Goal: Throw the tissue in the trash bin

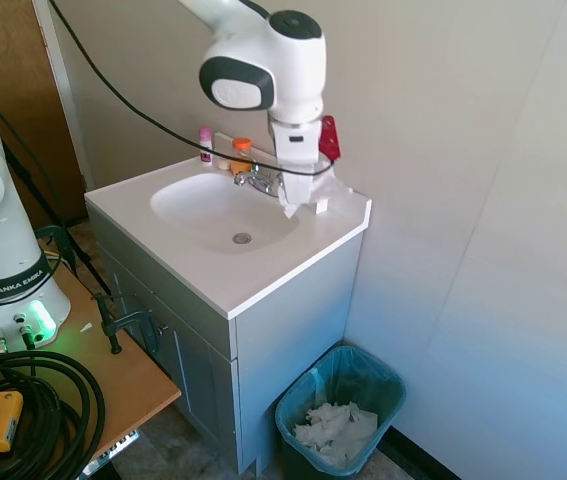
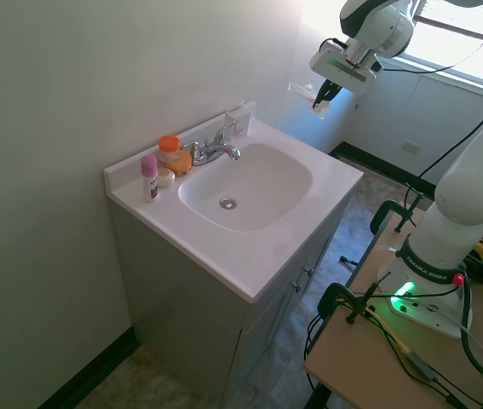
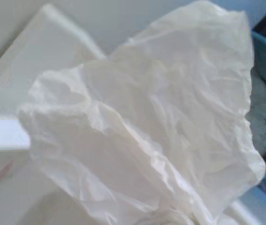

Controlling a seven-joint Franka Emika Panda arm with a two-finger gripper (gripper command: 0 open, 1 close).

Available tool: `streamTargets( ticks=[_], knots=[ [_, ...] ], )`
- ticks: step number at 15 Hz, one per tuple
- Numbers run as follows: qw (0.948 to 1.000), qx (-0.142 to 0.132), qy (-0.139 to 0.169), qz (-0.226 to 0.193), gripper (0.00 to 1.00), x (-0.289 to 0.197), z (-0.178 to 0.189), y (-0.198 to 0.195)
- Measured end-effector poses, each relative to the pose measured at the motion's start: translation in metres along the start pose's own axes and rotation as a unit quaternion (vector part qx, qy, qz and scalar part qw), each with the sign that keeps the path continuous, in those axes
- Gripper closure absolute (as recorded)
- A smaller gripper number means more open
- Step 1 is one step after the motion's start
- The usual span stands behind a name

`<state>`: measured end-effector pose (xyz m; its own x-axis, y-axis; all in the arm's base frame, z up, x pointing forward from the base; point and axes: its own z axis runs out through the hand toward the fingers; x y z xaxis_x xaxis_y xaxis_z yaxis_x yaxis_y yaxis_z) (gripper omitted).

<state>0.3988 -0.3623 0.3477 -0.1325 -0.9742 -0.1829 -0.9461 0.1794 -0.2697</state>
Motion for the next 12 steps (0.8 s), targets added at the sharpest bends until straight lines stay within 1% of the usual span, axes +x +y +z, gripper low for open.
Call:
streamTargets(
  ticks=[3, 6, 7, 9, 10, 12],
  knots=[
    [0.9979, -0.03, 0.016, 0.055, 1.0, 0.061, 0.046, -0.003],
    [0.9939, -0.061, 0.022, 0.089, 1.0, 0.097, 0.105, -0.018],
    [0.9925, -0.069, 0.026, 0.098, 1.0, 0.105, 0.121, -0.026],
    [0.9904, -0.081, 0.024, 0.109, 1.0, 0.12, 0.142, -0.031],
    [0.9901, -0.085, 0.019, 0.11, 0.0, 0.127, 0.148, -0.033],
    [0.9896, -0.091, 0.007, 0.112, 0.0, 0.135, 0.157, -0.035]
  ],
)
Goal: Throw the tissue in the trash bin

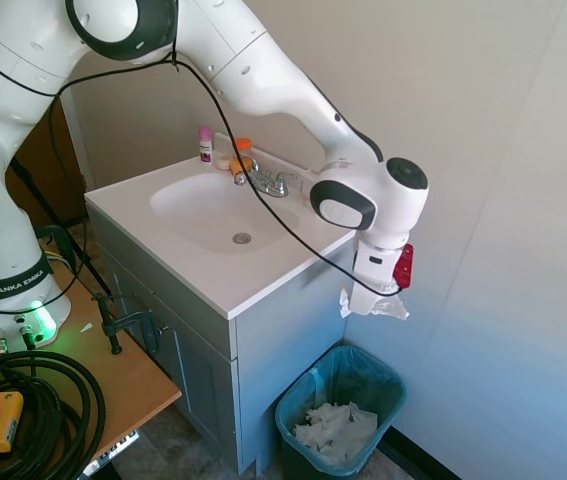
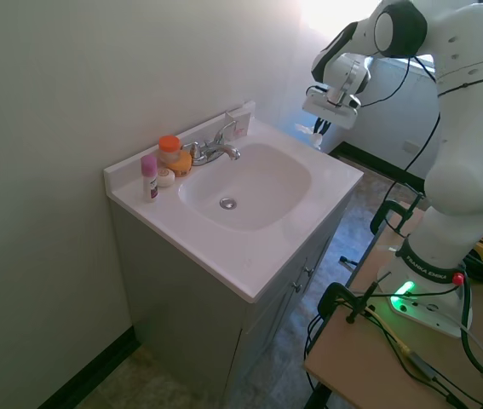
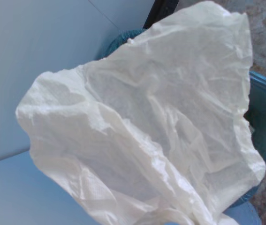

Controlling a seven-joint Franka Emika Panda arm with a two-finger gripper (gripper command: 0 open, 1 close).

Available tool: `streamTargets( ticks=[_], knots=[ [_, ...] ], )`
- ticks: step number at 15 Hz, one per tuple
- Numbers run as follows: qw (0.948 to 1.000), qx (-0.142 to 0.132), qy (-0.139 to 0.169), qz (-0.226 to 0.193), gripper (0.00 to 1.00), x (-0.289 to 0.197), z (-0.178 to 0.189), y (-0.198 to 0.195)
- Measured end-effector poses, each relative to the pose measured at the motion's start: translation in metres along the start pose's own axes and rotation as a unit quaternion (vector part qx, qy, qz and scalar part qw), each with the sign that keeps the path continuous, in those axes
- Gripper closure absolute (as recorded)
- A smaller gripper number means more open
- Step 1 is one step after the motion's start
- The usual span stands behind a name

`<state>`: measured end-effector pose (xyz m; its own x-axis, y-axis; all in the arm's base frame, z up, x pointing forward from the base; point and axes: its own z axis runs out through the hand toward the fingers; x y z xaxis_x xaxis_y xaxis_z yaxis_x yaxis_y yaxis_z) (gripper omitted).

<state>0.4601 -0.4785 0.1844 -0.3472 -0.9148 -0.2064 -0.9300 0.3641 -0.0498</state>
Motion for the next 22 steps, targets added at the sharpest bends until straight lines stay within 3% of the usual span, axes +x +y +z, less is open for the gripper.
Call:
streamTargets(
  ticks=[15, 18, 22],
  knots=[
    [0.9999, -0.003, -0.007, -0.015, 0.0, -0.009, 0.004, -0.015],
    [0.9996, 0.008, -0.002, -0.026, 0.0, -0.02, -0.013, -0.019],
    [0.9981, 0.039, 0.003, -0.049, 0.0, -0.056, -0.069, 0.002]
  ],
)
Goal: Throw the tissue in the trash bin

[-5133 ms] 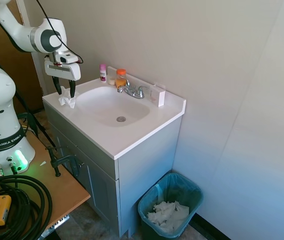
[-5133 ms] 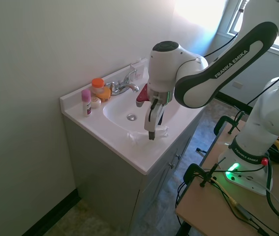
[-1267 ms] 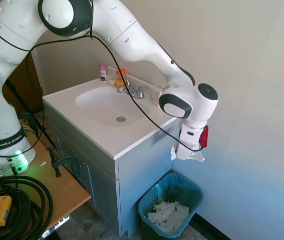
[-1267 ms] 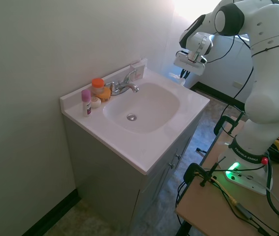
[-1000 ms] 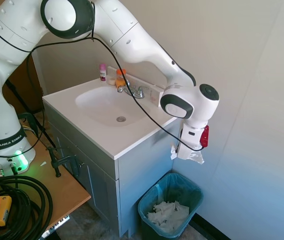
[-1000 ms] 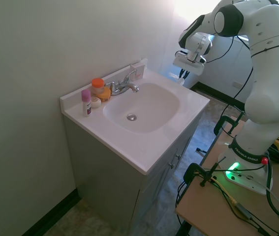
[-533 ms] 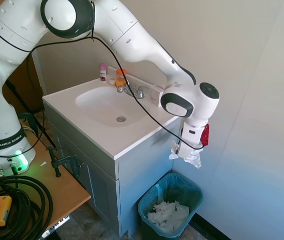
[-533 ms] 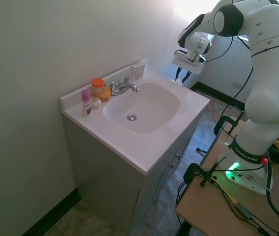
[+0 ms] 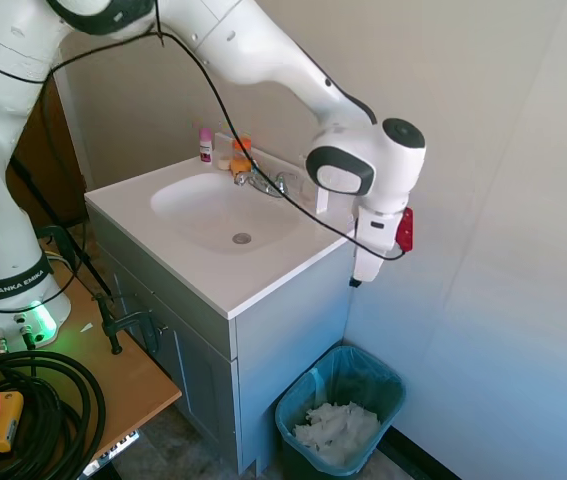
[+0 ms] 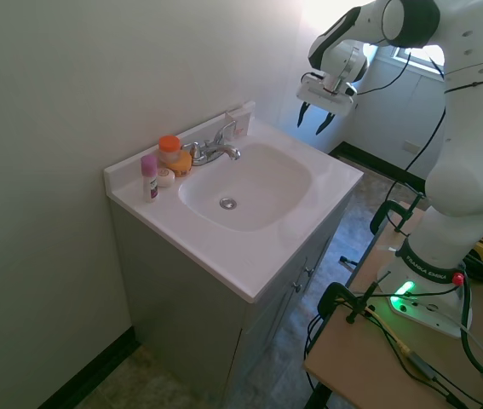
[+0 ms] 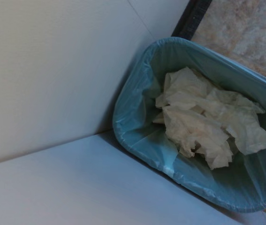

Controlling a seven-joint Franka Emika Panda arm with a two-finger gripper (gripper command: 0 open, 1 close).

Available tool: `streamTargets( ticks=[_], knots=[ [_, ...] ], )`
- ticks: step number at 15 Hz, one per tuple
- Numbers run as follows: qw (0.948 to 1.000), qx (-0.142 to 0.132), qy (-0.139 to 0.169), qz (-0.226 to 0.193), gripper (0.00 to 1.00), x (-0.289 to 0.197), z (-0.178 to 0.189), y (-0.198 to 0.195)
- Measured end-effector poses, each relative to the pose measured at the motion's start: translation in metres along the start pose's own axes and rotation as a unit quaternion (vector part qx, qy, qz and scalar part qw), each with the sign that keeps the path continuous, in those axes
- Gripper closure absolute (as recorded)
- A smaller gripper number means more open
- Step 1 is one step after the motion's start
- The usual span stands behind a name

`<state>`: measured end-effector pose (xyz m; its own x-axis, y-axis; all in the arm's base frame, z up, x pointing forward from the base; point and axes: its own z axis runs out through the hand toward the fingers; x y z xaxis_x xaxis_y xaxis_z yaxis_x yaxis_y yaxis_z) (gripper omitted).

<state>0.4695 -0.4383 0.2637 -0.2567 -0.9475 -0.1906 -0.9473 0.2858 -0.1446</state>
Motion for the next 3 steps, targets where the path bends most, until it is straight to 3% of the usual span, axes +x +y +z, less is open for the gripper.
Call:
streamTargets(
  ticks=[3],
  knots=[
    [0.9995, 0.023, 0.003, -0.023, 0.0, -0.036, -0.048, 0.024]
  ],
)
